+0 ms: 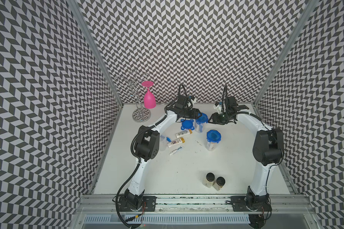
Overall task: Pack away toiletry kits
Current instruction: Close the fastener on the container.
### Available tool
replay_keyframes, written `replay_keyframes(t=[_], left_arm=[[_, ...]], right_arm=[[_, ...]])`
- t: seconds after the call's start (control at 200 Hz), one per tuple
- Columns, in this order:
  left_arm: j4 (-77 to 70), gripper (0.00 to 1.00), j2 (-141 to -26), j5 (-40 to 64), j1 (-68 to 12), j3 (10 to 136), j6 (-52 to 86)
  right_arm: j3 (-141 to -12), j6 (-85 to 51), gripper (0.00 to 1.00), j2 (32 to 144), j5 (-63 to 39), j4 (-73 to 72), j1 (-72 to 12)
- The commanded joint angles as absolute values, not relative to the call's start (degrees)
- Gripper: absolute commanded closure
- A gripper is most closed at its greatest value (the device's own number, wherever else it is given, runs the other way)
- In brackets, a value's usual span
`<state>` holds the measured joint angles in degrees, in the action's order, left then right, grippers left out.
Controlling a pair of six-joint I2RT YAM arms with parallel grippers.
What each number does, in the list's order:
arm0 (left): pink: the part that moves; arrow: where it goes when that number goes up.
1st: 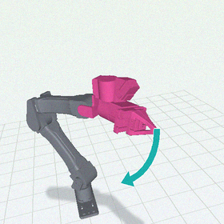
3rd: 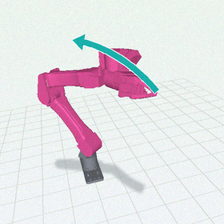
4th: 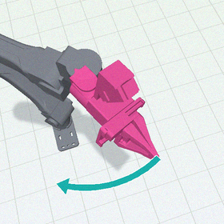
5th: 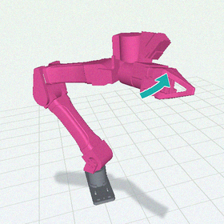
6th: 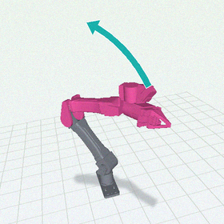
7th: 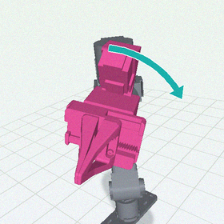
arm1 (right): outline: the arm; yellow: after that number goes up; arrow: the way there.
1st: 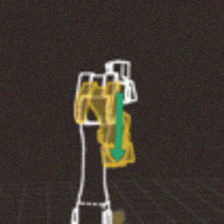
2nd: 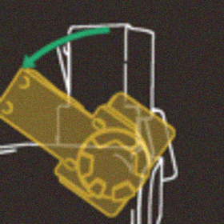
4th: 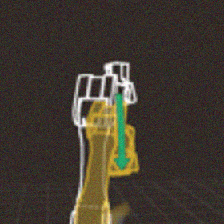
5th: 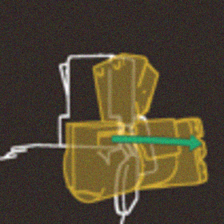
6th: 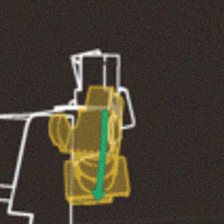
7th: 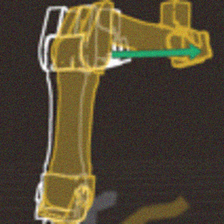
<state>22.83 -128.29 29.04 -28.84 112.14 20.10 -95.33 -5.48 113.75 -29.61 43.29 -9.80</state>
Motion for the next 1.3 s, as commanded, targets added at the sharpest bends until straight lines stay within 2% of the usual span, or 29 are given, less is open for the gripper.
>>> replay_keyframes(t=[0.0, 0.215, 0.451, 0.641, 0.871, 1.072, 1.297], left_arm=[[20.3, 0.40, -125.6, 36.6, -30.6, 108.9, 27.1], [17.9, 0.42, -124.5, 36.1, -31.0, 106.3, 32.2], [19.2, 0.40, -124.5, 31.9, -31.0, 106.9, 33.8], [28.3, 0.32, -126.6, 26.0, -28.9, 114.8, 29.1], [39.4, 0.30, -123.2, 14.9, -28.3, 119.1, 20.9], [43.2, 0.32, -117.9, 14.1, -30.7, 112.9, 19.9], [39.3, 0.33, -114.5, 17.2, -31.6, 106.1, 24.1]], right_arm=[[-96.5, -6.4, 0.53, 115.1, -32.7, 38.3, -10.2], [-95.7, -7.2, 0.53, 114.9, -34.2, 36.8, -10.3], [-93.7, -7.5, 0.54, 113.7, -34.3, 36.2, -10.4], [-94.9, -6.1, 0.54, 113.0, -31.5, 38.1, -10.3], [-99.5, -3.5, 0.52, 112.0, -26.7, 43.4, -8.8], [-96.7, -2.9, 0.52, 108.9, -26.5, 44.5, -8.7], [-93.5, -1.8, 0.53, 108.8, -27.5, 45.3, -8.8]])
